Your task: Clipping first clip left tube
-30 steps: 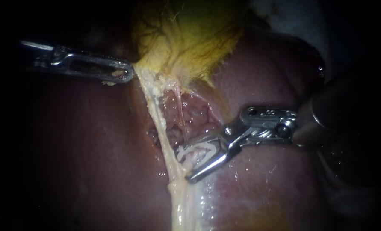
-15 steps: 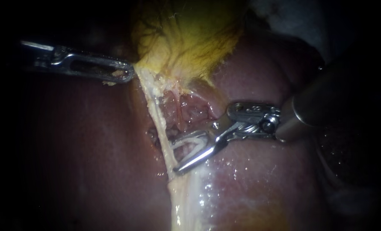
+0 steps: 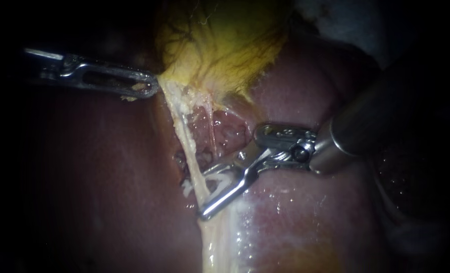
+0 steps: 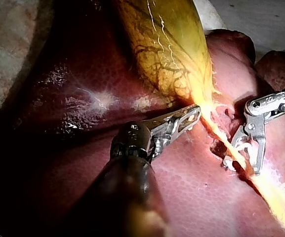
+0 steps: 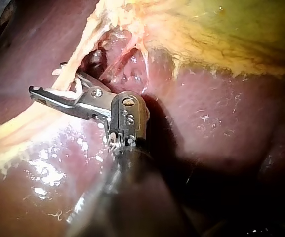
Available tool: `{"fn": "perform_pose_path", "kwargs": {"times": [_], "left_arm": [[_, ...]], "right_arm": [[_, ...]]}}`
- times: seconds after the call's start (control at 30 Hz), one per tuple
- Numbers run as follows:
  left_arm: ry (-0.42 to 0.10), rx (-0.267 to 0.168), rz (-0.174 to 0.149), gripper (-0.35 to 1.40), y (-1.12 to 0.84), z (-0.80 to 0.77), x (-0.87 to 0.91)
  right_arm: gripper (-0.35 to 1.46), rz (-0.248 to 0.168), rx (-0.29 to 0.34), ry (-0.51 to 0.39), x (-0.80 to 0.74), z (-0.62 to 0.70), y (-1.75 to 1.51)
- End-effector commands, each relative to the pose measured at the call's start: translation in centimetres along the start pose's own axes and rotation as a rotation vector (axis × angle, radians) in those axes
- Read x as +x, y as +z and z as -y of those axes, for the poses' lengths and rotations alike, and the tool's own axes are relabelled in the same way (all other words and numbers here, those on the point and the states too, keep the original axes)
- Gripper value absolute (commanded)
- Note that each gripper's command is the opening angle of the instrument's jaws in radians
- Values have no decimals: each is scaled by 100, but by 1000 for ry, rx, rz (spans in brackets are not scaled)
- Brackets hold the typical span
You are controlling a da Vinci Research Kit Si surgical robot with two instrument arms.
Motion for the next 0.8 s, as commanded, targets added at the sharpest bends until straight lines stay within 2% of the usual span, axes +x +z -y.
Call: {"fn": "perform_pose_path", "kwargs": {"times": [0.03,0.27,0.43,0.53,0.8], "left_arm": [[0,1,0,-35,0,0,0],[0,1,0,-35,-1,0,0],[0,1,0,-35,-1,-1,0],[0,1,0,-35,-1,-1,0],[0,1,0,-35,-1,-1,0]], "right_arm": [[51,-4,14,3,1,5,2],[47,2,74,1,3,22,14],[41,13,101,1,6,28,16],[32,17,108,2,8,30,15],[-14,17,110,3,9,32,11]]}}
